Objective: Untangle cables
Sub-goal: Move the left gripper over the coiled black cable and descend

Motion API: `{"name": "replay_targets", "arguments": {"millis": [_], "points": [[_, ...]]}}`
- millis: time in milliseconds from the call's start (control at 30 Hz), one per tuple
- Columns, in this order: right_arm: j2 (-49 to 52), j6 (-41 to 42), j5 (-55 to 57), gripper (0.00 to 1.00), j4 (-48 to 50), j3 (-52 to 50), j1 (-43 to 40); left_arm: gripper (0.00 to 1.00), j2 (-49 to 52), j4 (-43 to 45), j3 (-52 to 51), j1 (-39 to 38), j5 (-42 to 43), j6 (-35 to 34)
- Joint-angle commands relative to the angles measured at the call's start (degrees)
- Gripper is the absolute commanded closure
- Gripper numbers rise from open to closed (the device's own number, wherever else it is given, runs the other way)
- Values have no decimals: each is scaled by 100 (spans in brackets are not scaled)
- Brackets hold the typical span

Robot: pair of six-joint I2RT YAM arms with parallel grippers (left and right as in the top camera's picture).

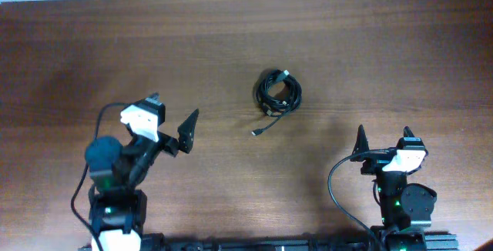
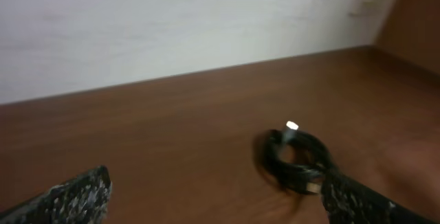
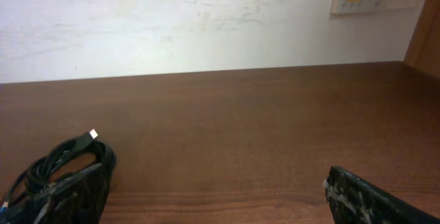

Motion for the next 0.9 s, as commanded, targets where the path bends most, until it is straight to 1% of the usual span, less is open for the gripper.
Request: {"name": "replay_targets", "arguments": {"millis": [0,67,200,367,500,533,567,633,700,767,867], "points": [[-28,44,90,1,-44,-26,28,2,435,-22,470,33,874,-101],[-28,42,87,1,-46,-26,28,2,595,-168,660,-26,916,-98],[-28,42,87,1,-46,-26,28,2,809,-168,933,-422,896,-94],[-28,42,87,1,-46,-26,28,2,1038,-168,1084,-1102,407,-92],[-28,42,87,1,-46,-26,28,2,1147,-168,1106,-1434,306,-68],[-28,44,87,1,-46,-26,28,2,1244,-195,1154,-1565,116,-70],[-28,44,87,1,-46,-26,28,2,1300,-264,1202,-1628,-63,-72],[-28,44,87,1,-46,-26,28,2,1480,-678,1471,-1762,-354,-70],[-28,42,87,1,-46,-26,28,1,1792,-1255,1996,-1906,-402,-9],[-28,42,87,1,-46,-26,28,2,2100,-1665,2439,-2118,-402,245],[-28,42,87,1,-46,-26,28,2,2411,-1591,2577,-2494,-264,236]]}}
